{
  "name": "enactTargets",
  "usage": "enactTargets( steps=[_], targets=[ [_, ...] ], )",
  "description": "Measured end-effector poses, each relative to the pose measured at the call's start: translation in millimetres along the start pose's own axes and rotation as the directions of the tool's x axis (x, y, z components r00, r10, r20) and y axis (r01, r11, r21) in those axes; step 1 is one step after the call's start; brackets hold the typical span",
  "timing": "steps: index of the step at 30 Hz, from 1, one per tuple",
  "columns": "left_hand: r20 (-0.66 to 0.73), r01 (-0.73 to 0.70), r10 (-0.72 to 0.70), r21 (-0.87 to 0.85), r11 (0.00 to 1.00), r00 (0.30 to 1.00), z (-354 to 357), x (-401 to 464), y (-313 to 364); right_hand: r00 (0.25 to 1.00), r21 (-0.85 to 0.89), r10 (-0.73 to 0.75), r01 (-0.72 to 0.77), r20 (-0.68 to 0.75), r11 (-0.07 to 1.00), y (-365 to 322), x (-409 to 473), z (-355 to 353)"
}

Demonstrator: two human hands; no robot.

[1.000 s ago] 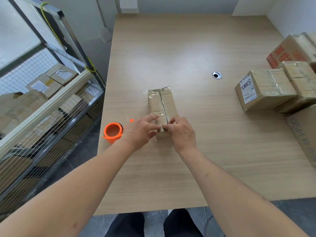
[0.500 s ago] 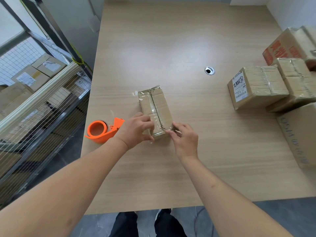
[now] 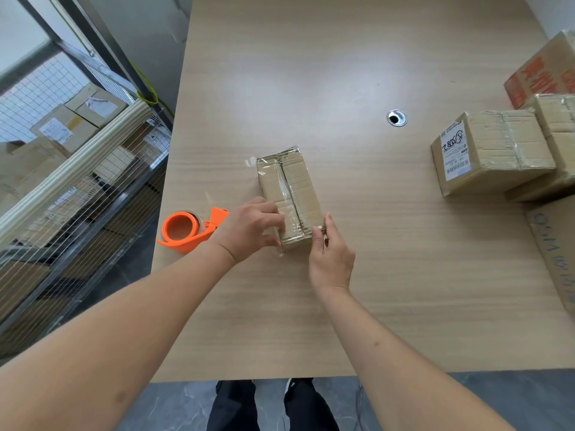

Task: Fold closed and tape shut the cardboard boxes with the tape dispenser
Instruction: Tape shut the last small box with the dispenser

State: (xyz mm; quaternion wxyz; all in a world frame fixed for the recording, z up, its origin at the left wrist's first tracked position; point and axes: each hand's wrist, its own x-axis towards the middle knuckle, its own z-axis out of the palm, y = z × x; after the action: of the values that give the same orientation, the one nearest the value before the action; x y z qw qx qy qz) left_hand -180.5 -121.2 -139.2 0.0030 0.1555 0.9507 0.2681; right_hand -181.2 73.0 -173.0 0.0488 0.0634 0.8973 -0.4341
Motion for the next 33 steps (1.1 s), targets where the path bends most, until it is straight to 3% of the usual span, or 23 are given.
enactTargets(
  steps=[5, 8, 12, 16, 19, 24, 26, 28, 33],
  targets=[
    [-0.011, -0.021, 0.021, 0.003, 1.0, 1.0, -0.4, 0.7, 1.4, 0.998, -0.043, 0.015, -0.013, 0.058, 0.999, -3.7, 3.5, 3.9],
    [-0.071, -0.022, 0.019, -0.051, 0.998, 0.997, 3.0, 1.9, 5.2, 0.99, -0.218, -0.134, 0.139, 0.04, 0.966, -7.7, -2.0, 1.2],
    [-0.116, -0.07, 0.06, -0.082, 0.994, 0.991, 11.4, 8.9, 15.6, 0.939, -0.426, -0.34, 0.326, 0.046, 0.844, -7.5, -10.8, -5.8],
    [-0.156, -0.104, 0.094, -0.06, 0.993, 0.983, 10.4, 9.4, 11.2, 0.908, -0.477, -0.372, 0.418, 0.191, 0.773, 5.1, -8.5, -20.3],
    [-0.194, -0.019, 0.012, -0.032, 0.999, 0.981, 2.8, 10.9, 6.2, 0.894, -0.481, -0.39, 0.447, 0.22, 0.754, 2.7, -1.6, -27.1],
    [0.063, 0.152, -0.153, 0.022, 0.988, 0.986, -6.7, 15.3, -8.1, 0.949, -0.682, -0.275, 0.302, 0.151, 0.666, -0.2, 11.5, -43.9],
    [0.169, 0.16, -0.171, 0.078, 0.984, 0.971, -8.3, 12.8, -12.8, 0.963, -0.725, -0.231, 0.257, 0.138, 0.639, 0.0, 15.5, -45.7],
    [0.186, 0.133, -0.152, 0.115, 0.984, 0.971, -8.4, 9.6, -14.3, 0.967, -0.736, -0.192, 0.25, 0.165, 0.629, -3.1, 20.9, -40.1],
    [0.197, 0.149, -0.149, 0.014, 0.989, 0.969, -9.0, -2.4, -6.6, 0.949, -0.604, -0.043, 0.233, 0.311, 0.762, -12.3, 46.1, -29.9]
  ],
)
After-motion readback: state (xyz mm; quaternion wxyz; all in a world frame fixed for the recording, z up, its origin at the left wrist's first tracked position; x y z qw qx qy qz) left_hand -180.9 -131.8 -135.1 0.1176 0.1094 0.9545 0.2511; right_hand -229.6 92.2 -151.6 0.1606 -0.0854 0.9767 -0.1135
